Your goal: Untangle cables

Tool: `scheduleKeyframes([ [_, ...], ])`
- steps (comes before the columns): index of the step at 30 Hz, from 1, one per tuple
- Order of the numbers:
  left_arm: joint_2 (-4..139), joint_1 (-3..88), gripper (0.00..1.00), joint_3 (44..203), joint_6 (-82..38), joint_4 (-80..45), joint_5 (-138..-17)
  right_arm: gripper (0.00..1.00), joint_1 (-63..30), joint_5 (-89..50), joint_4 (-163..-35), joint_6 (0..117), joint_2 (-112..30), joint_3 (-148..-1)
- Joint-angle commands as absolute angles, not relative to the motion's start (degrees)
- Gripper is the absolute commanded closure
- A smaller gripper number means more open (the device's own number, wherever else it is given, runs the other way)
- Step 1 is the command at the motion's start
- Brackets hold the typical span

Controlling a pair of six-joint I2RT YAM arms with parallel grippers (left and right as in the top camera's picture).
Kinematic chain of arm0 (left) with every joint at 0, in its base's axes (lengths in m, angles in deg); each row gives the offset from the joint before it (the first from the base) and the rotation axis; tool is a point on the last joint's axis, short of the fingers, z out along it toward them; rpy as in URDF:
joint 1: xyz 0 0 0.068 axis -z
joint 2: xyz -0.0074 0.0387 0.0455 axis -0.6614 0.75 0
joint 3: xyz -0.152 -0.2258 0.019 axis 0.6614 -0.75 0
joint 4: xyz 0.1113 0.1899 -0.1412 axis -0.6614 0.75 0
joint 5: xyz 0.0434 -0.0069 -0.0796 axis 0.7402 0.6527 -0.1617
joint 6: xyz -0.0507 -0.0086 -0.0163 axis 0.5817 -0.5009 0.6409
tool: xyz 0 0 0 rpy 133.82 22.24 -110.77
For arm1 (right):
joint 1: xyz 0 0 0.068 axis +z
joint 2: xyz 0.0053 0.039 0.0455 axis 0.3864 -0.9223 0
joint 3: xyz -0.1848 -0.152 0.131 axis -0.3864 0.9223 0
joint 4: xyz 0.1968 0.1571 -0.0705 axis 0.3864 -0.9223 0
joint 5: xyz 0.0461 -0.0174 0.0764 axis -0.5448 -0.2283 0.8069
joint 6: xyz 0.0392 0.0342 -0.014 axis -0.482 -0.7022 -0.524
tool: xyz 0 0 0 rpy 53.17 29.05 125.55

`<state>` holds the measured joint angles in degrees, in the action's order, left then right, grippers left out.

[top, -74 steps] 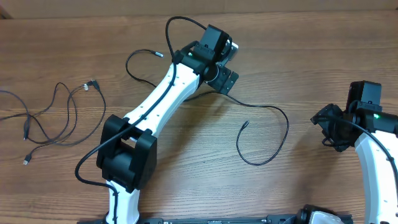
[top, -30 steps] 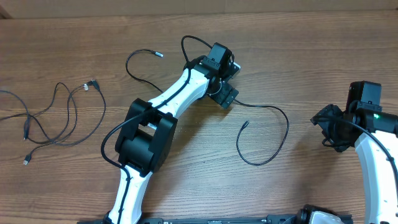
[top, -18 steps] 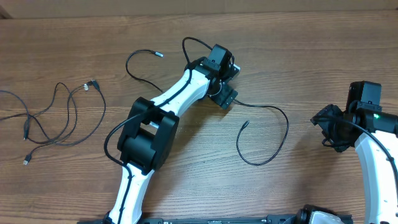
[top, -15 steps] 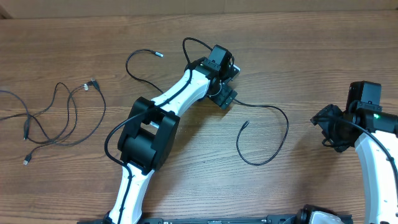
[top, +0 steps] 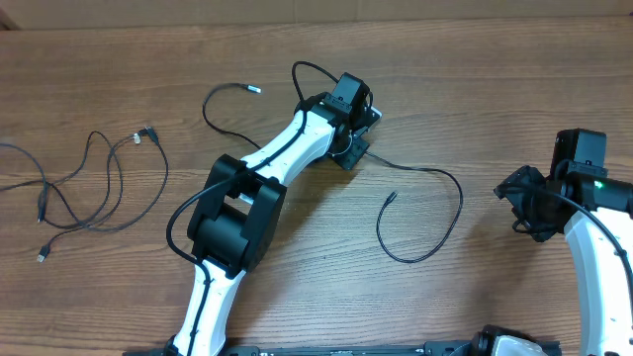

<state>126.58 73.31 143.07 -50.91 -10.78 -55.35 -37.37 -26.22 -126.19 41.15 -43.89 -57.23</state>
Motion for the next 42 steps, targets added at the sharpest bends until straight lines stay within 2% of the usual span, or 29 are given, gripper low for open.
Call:
scheduleKeyframes([
  [1,124.9,73.4,0.96,142.9,-50.5,-9.9,-56.4,0.31,-37.6,-26.3,-125.9,41.3,-43.1,-58.4],
  [10,116.0,70.4,0.96,146.0,-43.3,-8.9,-56.4,0.31,-37.6,-26.3,-126.1,41.3,-43.1,-58.4],
  [16,106.1,64.4,0.96,146.0,-30.6,-8.1,-57.7,0.32,-37.6,-26.3,-126.1,41.4,-43.1,-58.4],
  [28,88.7,40.1,0.96,146.0,-20.9,-7.3,-74.2,0.31,-37.6,-26.3,-126.1,41.4,-43.1,-58.4],
  [42,78.6,18.0,0.96,146.0,-22.0,-2.1,-74.8,0.31,-37.6,-26.3,-126.2,41.3,-43.1,-58.4],
])
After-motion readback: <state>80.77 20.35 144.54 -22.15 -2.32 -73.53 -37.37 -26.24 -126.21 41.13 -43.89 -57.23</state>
